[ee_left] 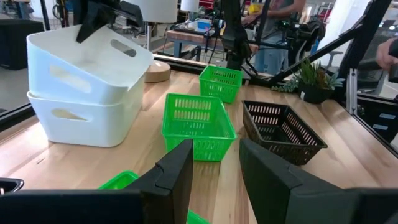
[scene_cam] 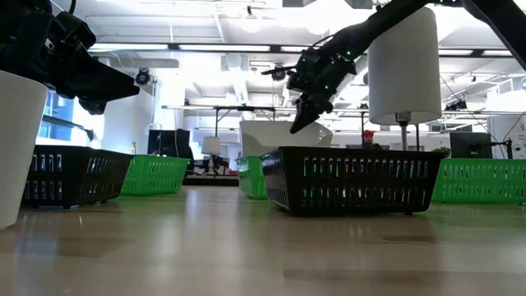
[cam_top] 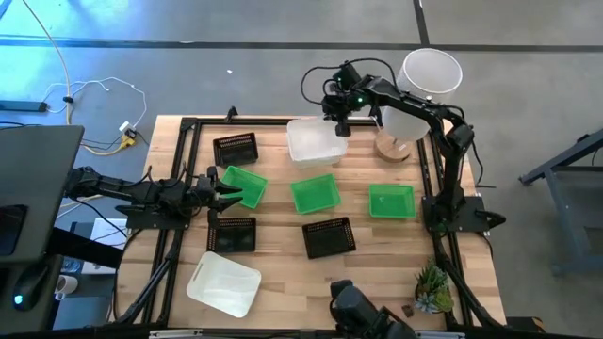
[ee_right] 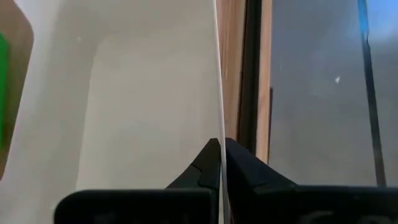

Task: Stack baskets by color
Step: Stack the right white bin on the top white bin, then stack the left green bin on the middle green bin

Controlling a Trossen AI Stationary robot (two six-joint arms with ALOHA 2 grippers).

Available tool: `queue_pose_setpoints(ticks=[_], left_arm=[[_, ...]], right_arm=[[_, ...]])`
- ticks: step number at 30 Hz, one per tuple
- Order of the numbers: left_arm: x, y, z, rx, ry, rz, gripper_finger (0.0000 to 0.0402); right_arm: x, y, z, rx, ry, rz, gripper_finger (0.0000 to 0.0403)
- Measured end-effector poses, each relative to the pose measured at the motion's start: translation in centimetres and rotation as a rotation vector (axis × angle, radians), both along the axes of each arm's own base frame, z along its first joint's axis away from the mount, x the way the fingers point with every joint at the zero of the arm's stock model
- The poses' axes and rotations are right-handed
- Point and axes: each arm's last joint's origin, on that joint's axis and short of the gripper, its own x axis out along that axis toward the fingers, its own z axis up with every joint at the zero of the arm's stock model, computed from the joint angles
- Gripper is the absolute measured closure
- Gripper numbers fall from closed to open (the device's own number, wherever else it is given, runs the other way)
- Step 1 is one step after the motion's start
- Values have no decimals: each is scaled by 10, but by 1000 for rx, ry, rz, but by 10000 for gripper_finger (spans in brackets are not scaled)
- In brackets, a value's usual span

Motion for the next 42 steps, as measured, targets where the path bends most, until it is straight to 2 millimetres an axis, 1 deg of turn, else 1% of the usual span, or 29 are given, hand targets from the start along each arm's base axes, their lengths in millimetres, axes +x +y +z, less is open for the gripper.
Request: queue_pose_setpoints(ticks=[4, 8, 17, 26, 29, 34, 36, 39, 42], left_arm=[[0, 0, 0, 0, 0, 0, 282], [0, 0, 0, 0, 0, 0, 282], [0, 0, 0, 0, 0, 0, 282], [0, 0, 0, 0, 0, 0, 282], [0, 0, 0, 0, 0, 0, 282], [0, 0, 0, 0, 0, 0, 282], [0, 0, 0, 1, 0, 4, 282], [0, 0, 0, 2, 1, 7, 279], [0, 0, 0, 40, 11, 6, 270]], right_arm=[[6, 9, -1, 45, 7, -45, 403], [11, 14, -1, 88, 20, -153, 403], [12, 21, -4, 220, 47, -343, 403], [10, 22, -5, 239, 65, -375, 399], [10, 22, -5, 241, 64, -379, 376], [10, 22, -5, 241, 64, -393, 311], [10, 22, -4, 243, 56, -401, 290], [8, 24, 4, 255, 34, -428, 275], [5, 29, 15, 255, 10, -437, 273]])
